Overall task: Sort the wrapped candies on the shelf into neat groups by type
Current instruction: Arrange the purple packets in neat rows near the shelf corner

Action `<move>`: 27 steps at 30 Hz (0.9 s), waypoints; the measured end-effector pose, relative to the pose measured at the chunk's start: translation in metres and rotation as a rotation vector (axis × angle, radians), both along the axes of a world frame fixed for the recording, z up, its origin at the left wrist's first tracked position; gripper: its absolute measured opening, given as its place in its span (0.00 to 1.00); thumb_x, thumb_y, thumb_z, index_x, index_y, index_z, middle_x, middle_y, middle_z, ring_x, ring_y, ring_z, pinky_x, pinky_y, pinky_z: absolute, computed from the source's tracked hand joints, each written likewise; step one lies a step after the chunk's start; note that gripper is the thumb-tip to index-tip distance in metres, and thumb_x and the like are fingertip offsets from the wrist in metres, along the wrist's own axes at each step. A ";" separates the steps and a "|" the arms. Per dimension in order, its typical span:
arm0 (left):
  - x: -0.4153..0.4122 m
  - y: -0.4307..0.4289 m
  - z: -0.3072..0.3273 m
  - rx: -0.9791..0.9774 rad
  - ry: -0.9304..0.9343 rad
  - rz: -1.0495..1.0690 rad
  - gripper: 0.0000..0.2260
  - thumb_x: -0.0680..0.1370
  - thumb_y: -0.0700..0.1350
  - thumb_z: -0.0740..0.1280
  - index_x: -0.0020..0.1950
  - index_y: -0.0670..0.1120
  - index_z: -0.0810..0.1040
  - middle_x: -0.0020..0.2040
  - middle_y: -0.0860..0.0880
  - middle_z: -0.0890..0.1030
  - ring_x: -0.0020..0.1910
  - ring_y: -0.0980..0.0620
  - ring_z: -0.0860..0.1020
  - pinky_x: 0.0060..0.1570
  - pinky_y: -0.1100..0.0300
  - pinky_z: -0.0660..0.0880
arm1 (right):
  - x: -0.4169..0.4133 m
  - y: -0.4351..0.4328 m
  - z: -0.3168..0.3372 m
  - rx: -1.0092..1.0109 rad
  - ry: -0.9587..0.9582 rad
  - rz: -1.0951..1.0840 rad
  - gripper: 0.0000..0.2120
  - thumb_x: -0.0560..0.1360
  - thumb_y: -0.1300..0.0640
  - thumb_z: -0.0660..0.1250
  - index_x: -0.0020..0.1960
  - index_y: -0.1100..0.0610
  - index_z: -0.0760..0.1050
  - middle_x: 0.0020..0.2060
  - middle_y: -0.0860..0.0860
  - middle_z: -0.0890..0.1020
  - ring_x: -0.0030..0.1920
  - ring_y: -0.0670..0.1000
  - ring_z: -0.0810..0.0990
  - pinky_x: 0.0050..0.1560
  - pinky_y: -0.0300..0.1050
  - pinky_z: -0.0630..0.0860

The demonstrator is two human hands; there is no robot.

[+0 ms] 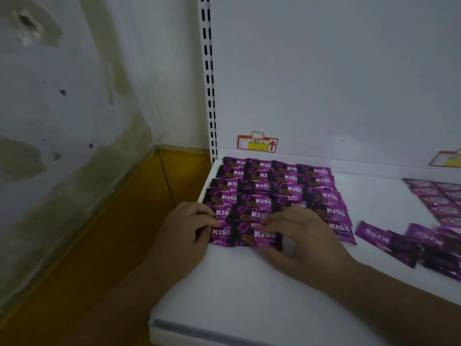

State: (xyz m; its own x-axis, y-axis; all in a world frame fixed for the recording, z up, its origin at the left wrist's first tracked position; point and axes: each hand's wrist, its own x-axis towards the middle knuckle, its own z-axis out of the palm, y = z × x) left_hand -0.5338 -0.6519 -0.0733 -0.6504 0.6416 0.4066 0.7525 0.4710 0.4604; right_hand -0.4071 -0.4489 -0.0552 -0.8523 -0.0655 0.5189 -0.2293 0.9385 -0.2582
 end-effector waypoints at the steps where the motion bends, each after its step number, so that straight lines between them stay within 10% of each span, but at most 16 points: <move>1: 0.000 0.000 0.000 0.001 -0.001 -0.004 0.08 0.73 0.35 0.68 0.47 0.45 0.84 0.48 0.50 0.80 0.51 0.56 0.71 0.49 0.71 0.64 | -0.001 -0.001 -0.002 0.005 0.012 -0.001 0.13 0.64 0.50 0.77 0.47 0.54 0.83 0.45 0.47 0.84 0.45 0.48 0.81 0.50 0.46 0.75; 27: 0.006 0.005 0.013 0.031 0.031 0.043 0.10 0.74 0.37 0.68 0.54 0.43 0.81 0.49 0.48 0.79 0.49 0.57 0.72 0.46 0.72 0.66 | -0.002 0.003 -0.009 0.045 -0.016 0.068 0.10 0.72 0.49 0.70 0.50 0.53 0.82 0.47 0.47 0.83 0.47 0.45 0.79 0.52 0.39 0.72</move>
